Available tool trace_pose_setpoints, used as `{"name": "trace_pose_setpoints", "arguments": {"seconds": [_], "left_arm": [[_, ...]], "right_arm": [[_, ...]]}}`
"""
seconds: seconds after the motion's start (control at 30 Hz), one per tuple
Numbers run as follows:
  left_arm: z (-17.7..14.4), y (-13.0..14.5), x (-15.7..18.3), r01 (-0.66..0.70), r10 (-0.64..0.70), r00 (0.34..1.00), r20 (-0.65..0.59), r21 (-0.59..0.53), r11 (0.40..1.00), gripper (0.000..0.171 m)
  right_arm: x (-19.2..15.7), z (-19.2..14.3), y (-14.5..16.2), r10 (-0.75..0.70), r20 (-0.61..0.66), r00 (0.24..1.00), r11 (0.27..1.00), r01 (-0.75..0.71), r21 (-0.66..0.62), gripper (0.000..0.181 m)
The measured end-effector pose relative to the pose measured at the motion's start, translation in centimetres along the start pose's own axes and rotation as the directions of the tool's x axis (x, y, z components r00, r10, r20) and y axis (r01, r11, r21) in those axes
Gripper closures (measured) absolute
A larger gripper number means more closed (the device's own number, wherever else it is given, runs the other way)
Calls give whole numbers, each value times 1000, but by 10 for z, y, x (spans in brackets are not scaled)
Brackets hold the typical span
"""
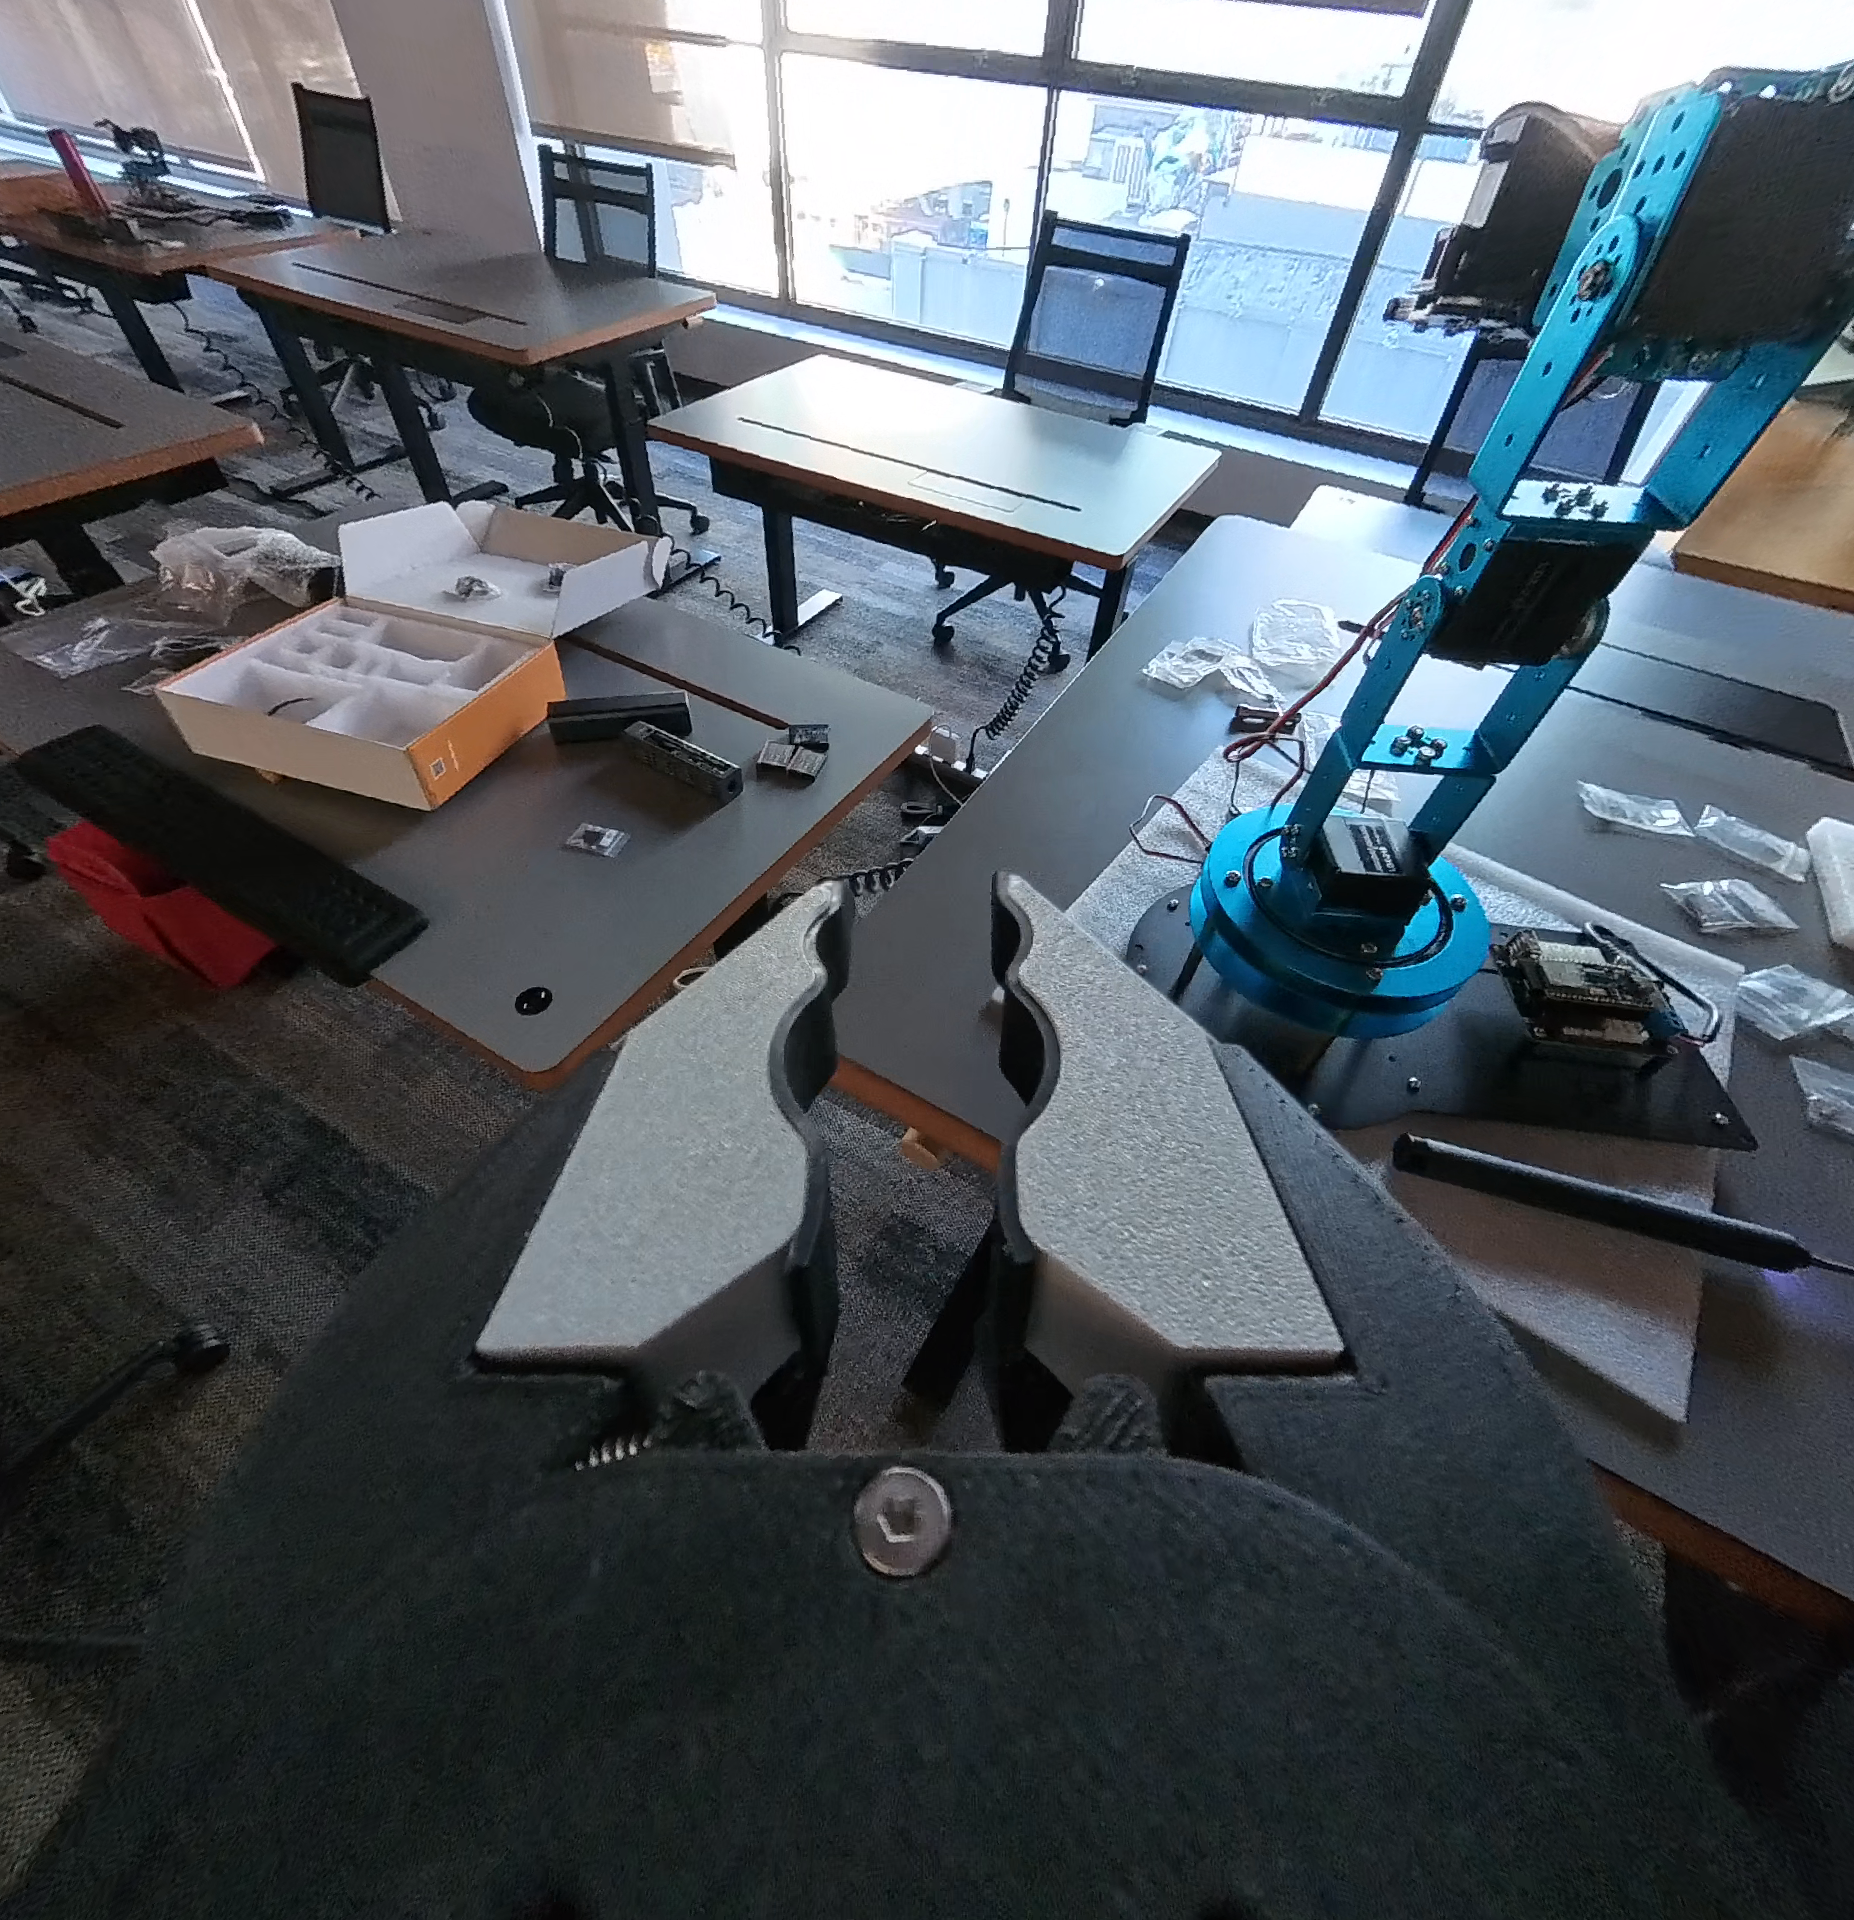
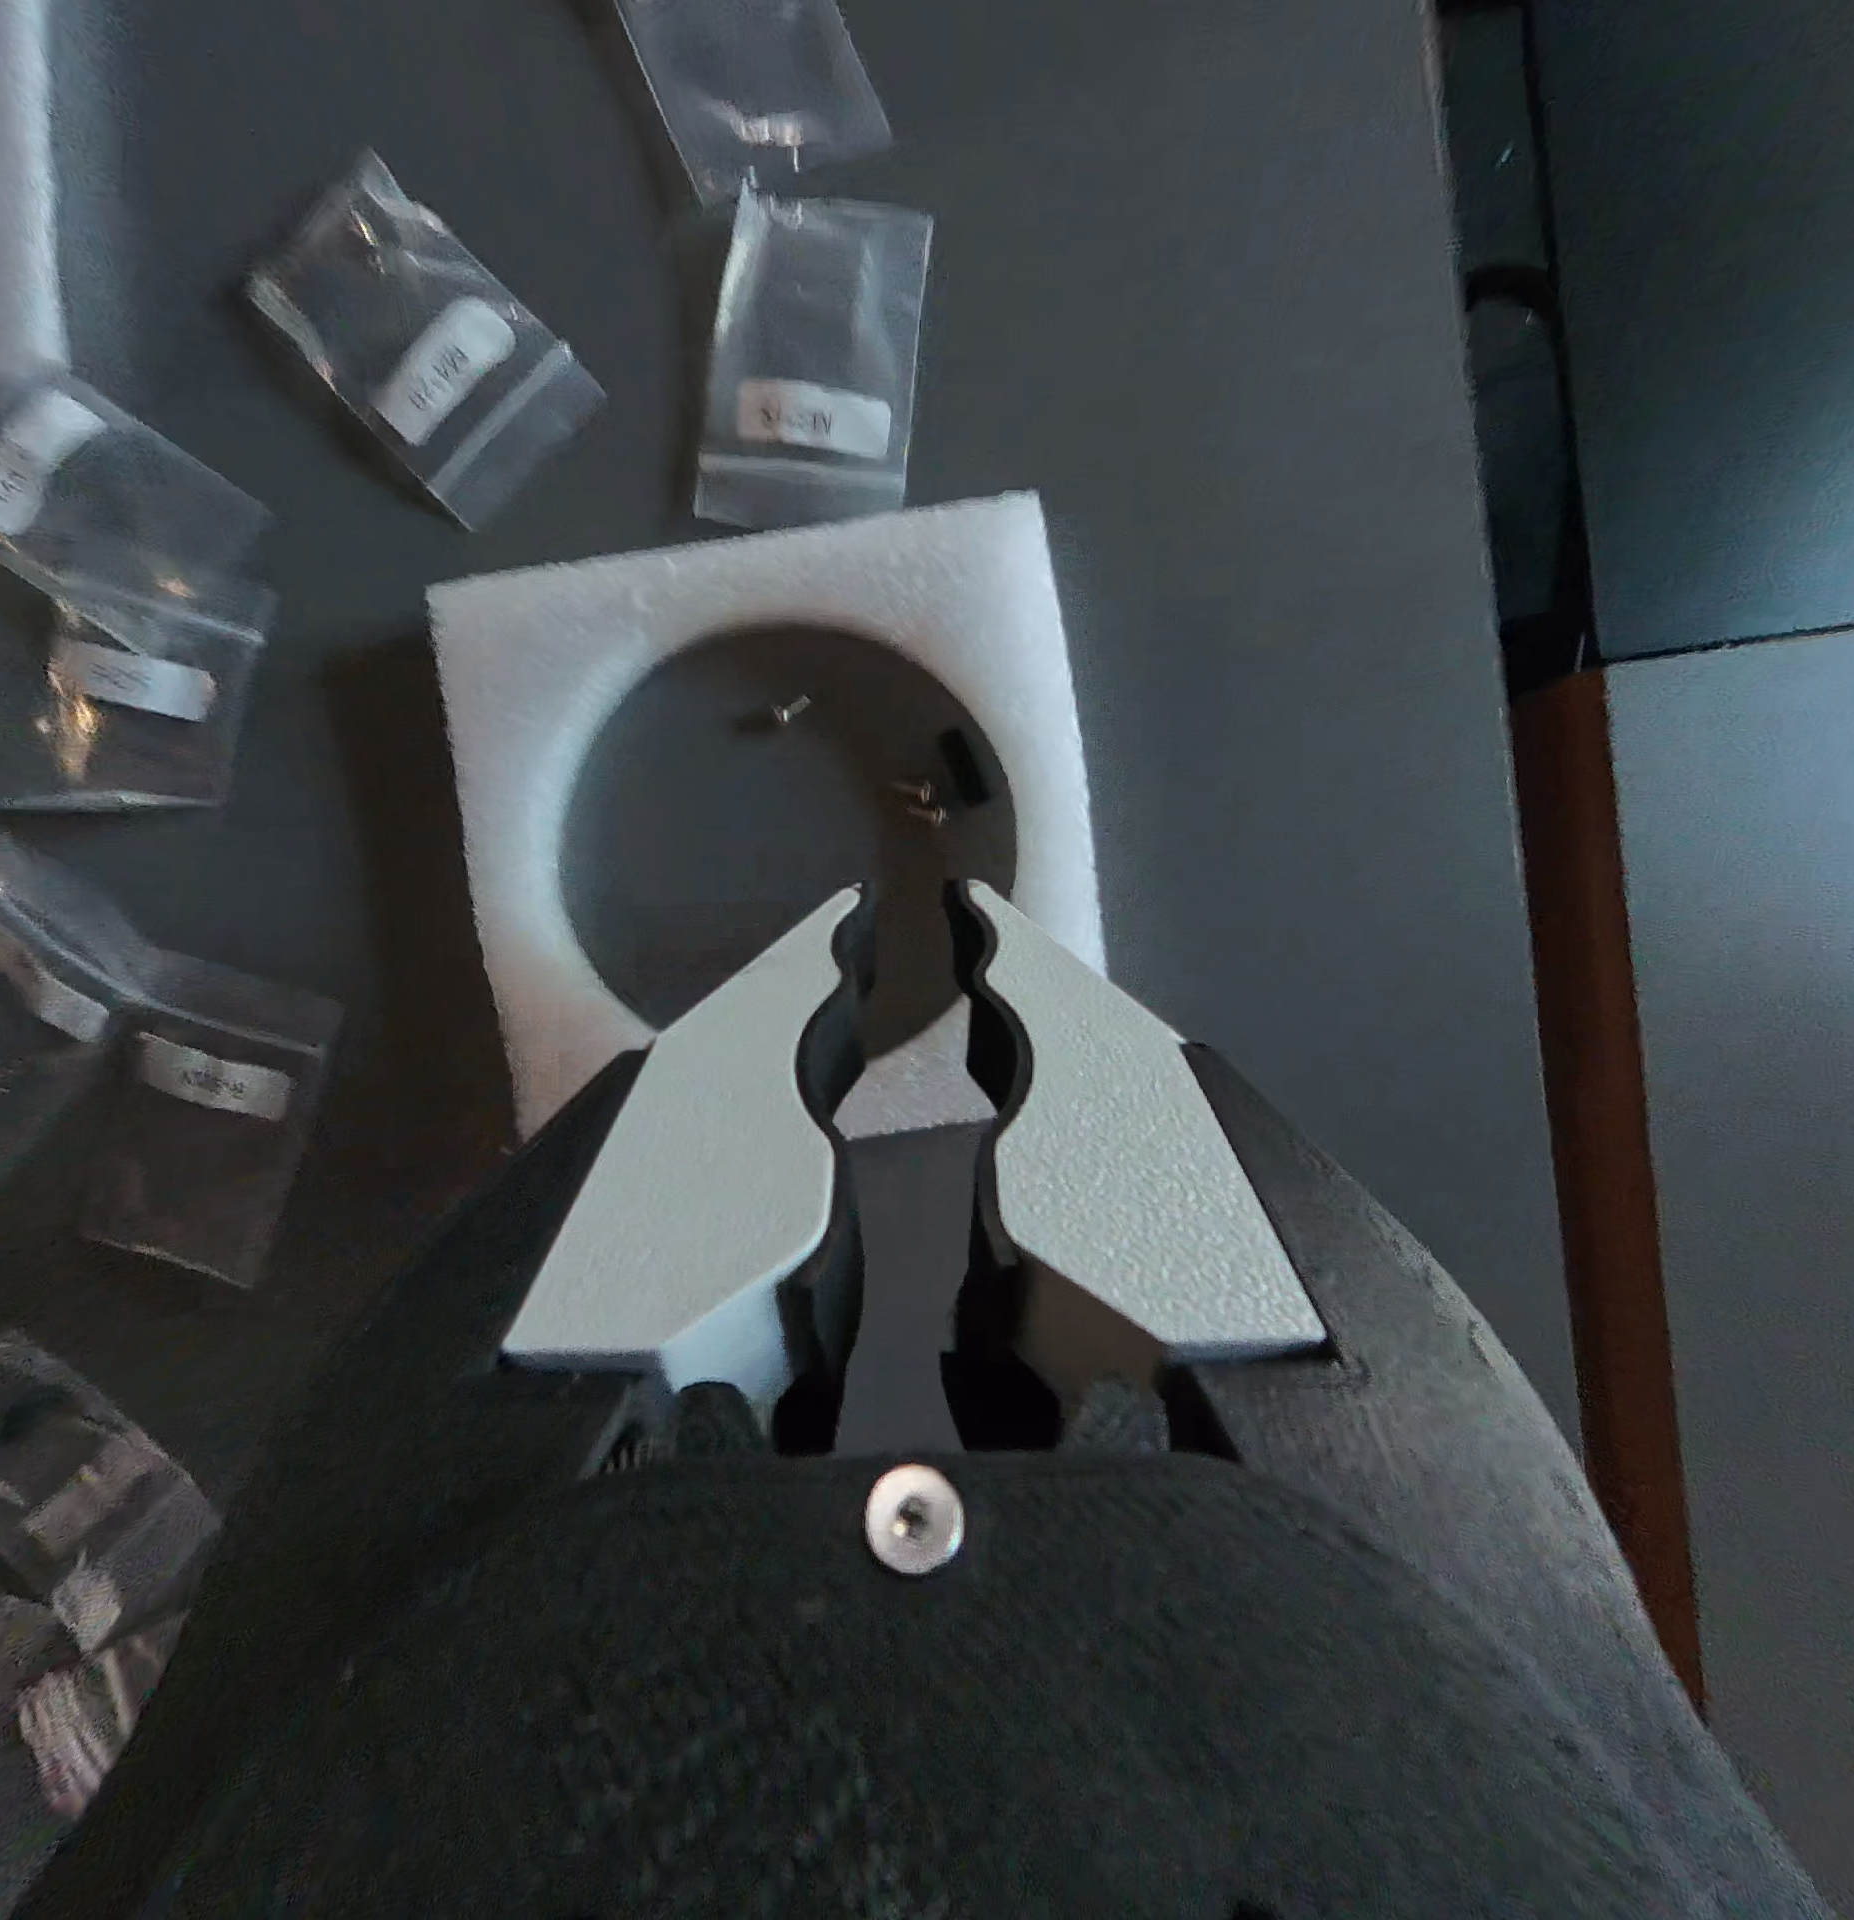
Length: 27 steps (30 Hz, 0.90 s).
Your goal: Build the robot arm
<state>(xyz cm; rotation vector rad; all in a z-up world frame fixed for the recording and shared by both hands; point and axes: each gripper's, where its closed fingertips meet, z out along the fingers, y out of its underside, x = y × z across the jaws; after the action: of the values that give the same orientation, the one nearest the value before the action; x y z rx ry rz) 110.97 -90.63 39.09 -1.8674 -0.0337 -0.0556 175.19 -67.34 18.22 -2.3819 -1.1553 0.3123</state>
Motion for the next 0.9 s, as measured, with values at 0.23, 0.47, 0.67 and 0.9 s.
{"name": "trace_pose_setpoints", "arguments": {"seconds": [0.23, 0.47, 0.67, 0.9], "left_arm": [[8, -4, -1, -3, 2, 1000, -11, -6, 1000, 146], [13, -6, 1, -33, 33, 999, -15, -15, 999, 147], [14, -2, -1, -17, 16, 1000, -18, -26, 1000, 147], [14, 7, -3, 0, -1, 1000, -17, -37, 999, 148]], "right_arm": [[4, 6, 2, -36, 22, 999, 998, 37, -56, 163], [14, 15, -21, -52, 46, 998, 998, 54, -37, 167], [15, 20, -22, -59, 74, 996, 994, 65, -86, 170], [11, 23, -21, -66, 98, 993, 992, 76, -101, 171]]}}
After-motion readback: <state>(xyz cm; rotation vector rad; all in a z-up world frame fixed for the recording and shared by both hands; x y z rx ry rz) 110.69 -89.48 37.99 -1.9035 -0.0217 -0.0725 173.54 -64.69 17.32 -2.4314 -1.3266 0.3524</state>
